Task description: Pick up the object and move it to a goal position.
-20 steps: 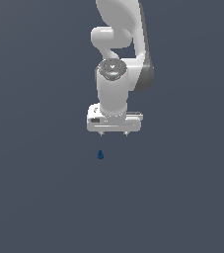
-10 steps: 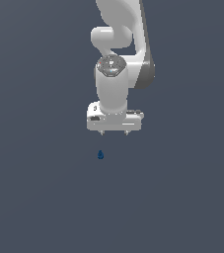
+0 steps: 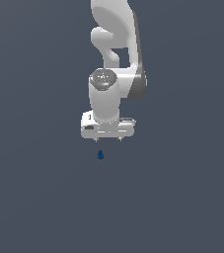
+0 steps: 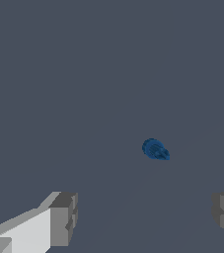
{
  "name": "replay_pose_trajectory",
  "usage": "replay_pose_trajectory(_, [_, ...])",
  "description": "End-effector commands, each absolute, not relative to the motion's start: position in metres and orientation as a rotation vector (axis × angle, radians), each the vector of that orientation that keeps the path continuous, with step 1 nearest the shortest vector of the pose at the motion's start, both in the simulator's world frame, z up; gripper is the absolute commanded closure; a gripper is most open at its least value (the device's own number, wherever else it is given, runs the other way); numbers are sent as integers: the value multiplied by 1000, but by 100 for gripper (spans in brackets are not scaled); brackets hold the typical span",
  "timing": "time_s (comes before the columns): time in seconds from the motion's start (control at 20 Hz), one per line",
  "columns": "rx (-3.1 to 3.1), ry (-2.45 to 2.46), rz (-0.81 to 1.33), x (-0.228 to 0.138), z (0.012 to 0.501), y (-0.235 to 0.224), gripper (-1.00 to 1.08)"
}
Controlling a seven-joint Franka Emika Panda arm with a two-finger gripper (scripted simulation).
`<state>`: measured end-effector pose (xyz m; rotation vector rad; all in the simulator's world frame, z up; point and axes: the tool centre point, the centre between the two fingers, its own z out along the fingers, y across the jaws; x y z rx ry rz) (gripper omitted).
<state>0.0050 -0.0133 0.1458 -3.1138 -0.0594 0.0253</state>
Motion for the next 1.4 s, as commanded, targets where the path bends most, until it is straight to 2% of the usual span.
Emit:
replay_pose_trajectory(0.0, [-3120, -109, 18, 9, 131, -25, -92])
replay_pose_trajectory(0.5, [-3131, -240, 1, 15, 95, -54, -92])
replay_pose_trajectory(0.9, [-3132, -241, 2, 15, 87, -55, -92])
replay_pose_trajectory(1.35, [-3132, -247, 0, 14, 46, -56, -92])
